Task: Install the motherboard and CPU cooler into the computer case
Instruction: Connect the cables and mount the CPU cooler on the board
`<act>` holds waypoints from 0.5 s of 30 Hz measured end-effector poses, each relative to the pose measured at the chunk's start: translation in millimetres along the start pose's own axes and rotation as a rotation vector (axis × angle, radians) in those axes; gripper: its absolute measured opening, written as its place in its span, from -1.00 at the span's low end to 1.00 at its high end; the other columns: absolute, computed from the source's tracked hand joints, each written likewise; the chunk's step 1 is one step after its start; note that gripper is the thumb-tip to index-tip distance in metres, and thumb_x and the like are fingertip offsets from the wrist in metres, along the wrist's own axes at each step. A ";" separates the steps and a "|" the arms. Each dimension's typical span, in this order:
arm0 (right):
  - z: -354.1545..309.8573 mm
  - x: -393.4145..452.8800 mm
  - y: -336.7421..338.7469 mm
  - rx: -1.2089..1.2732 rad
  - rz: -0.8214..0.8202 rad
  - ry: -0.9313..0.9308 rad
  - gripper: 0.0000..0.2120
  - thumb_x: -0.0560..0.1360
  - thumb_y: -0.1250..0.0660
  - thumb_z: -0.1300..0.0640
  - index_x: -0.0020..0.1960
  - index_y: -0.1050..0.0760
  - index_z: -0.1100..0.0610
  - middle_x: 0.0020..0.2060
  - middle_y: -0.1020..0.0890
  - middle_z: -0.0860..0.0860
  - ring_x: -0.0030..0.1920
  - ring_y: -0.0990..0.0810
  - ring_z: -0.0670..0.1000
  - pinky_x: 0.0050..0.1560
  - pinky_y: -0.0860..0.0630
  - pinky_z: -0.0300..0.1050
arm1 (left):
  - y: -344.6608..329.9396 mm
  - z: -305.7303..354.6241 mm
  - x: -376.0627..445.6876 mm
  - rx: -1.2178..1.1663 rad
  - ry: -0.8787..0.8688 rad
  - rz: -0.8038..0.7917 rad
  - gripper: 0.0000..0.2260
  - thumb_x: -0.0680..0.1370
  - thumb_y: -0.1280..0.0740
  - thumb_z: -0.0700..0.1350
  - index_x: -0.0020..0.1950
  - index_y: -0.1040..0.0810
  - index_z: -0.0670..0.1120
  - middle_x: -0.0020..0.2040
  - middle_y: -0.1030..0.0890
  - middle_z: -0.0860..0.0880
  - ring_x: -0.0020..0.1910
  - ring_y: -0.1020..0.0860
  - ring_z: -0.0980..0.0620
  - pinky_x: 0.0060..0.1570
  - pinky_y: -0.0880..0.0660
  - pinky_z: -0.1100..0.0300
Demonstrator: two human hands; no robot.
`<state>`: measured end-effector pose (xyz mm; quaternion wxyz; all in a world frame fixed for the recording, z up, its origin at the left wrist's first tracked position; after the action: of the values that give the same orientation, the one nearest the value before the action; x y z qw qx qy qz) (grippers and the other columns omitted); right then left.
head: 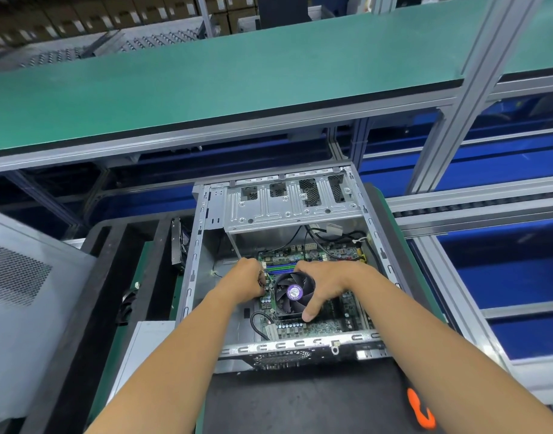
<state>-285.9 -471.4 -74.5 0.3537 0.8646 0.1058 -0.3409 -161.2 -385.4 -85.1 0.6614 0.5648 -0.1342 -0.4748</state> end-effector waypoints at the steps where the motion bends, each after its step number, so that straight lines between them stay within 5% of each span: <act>1: -0.1 0.0 0.2 -0.003 0.000 -0.001 -0.04 0.25 -0.62 -0.09 0.45 -0.13 0.02 0.36 -0.40 0.02 0.27 -0.44 0.12 0.31 -0.41 0.15 | 0.1 -0.2 0.3 0.002 0.005 -0.001 -0.89 0.39 -0.36 -0.26 -0.17 -0.67 -0.14 -0.14 -0.65 -0.07 -0.18 -0.57 0.02 -0.16 -0.43 0.29; 7: 0.3 0.0 -0.4 -0.002 0.002 -0.002 -0.02 0.24 -0.62 -0.10 0.47 -0.11 0.01 0.38 -0.39 0.02 0.27 -0.43 0.11 0.31 -0.41 0.14 | 0.9 2.0 -0.8 0.015 0.014 -0.016 -0.93 0.41 -0.40 -0.25 -0.14 -0.66 -0.16 -0.13 -0.64 -0.09 -0.12 -0.57 -0.03 -0.09 -0.48 0.20; 12: 0.0 0.0 -0.1 -0.015 0.006 -0.002 -0.03 0.25 -0.61 -0.11 0.46 -0.11 0.00 0.41 -0.33 0.02 0.27 -0.41 0.10 0.26 -0.41 0.08 | 5.0 -2.4 -1.6 -0.070 0.028 -0.039 -0.90 0.39 -0.51 -0.17 -0.19 -0.63 -0.14 -0.32 -0.55 0.02 -0.31 -0.50 0.07 -0.25 -0.42 0.25; 15: -0.1 0.3 0.0 -0.023 0.002 -0.003 -0.01 0.26 -0.60 -0.11 0.49 -0.08 0.00 0.44 -0.29 0.02 0.32 -0.38 0.12 0.25 -0.40 0.06 | 15.4 -3.5 -2.4 -0.052 0.043 0.026 -0.92 0.41 -0.49 -0.19 -0.14 -0.65 -0.14 -0.24 -0.56 -0.01 -0.20 -0.55 0.02 -0.18 -0.47 0.21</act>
<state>-285.7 -471.4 -74.7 0.3643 0.8600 0.1081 -0.3406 -152.6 -382.6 -71.9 0.6848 0.5556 -0.1150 -0.4572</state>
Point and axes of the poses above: each hand's wrist, its own x-axis towards the middle knuckle, its own y-axis out of the back of the hand, z = x × y, the point moved 9 cm from there along x, towards the middle knuckle
